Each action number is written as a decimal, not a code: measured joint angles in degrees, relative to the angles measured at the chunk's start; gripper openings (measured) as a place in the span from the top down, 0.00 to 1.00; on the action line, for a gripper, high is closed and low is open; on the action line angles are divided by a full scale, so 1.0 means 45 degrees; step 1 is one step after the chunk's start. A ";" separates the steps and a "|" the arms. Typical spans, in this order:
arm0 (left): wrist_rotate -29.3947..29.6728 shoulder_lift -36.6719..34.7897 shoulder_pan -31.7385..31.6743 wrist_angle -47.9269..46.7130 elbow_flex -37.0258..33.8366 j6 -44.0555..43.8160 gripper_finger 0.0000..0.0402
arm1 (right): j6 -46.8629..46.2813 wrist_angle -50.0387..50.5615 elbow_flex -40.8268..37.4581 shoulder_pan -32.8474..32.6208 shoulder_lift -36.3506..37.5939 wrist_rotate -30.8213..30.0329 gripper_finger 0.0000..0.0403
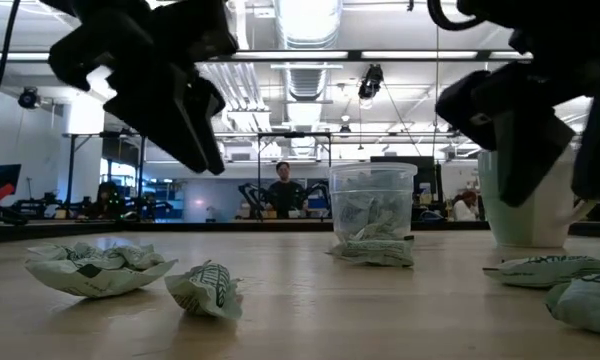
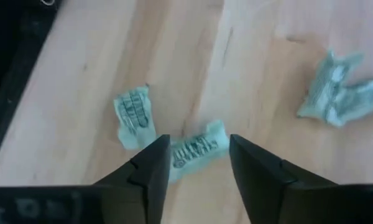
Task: Pick and place Stevia / Truvia into bins
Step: Put the green stevia packet into the transparent container
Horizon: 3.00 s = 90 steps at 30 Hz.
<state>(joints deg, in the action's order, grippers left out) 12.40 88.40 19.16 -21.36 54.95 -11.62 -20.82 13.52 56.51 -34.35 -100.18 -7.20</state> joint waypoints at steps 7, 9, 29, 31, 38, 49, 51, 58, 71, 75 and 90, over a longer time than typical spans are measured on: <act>-0.0005 0.0000 0.0000 0.0208 -0.0221 0.0000 0.55 | 0.0165 -0.0534 0.0028 -0.0034 -0.0656 0.0312 0.49; -0.0005 -0.0018 0.0000 0.0243 -0.0221 0.0000 0.55 | 0.0189 -0.0595 0.0063 -0.0034 -0.0875 0.0316 0.46; -0.0010 -0.0039 0.0000 0.0421 -0.0221 0.0000 0.55 | -0.0495 0.0849 0.0075 -0.0039 -0.1186 -0.0362 0.48; -0.0010 -0.0044 0.0000 0.0430 -0.0221 0.0000 0.55 | -0.0489 0.0912 0.0062 -0.0039 -0.1152 -0.0380 0.49; -0.0010 -0.0049 0.0000 0.0450 -0.0221 0.0000 0.55 | -0.0275 0.1111 0.0032 -0.0034 -0.1013 -0.0402 0.60; -0.0010 -0.0049 0.0000 0.0464 -0.0221 0.0005 0.55 | 0.0785 0.1092 0.0020 -0.0024 -0.0953 -0.0461 0.79; -0.0010 -0.0050 0.0000 0.0462 -0.0221 0.0004 0.55 | 0.1015 0.1092 0.0024 -0.0024 -0.0944 -0.0453 0.82; -0.0010 -0.0051 0.0000 0.0462 -0.0221 0.0005 0.55 | 0.1844 0.1449 0.0522 -0.0034 -0.0928 -0.0442 0.91; -0.0010 -0.0053 0.0000 0.0450 -0.0216 0.0010 0.55 | 0.4600 0.5295 0.3345 0.0001 -0.0919 -0.5753 0.93; -0.0010 -0.0053 0.0001 0.0445 -0.0216 0.0047 0.55 | 0.5880 0.5361 0.3732 0.0389 -0.0919 -0.8604 0.93; -0.0010 -0.0053 0.0002 0.0445 -0.0216 0.0074 0.55 | 0.4369 0.5293 0.3669 0.4815 -0.0915 -0.6666 0.93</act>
<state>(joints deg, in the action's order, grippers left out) 12.36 88.16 19.17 -19.35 53.98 -11.29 -1.16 37.34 73.02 -12.68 -104.29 -37.20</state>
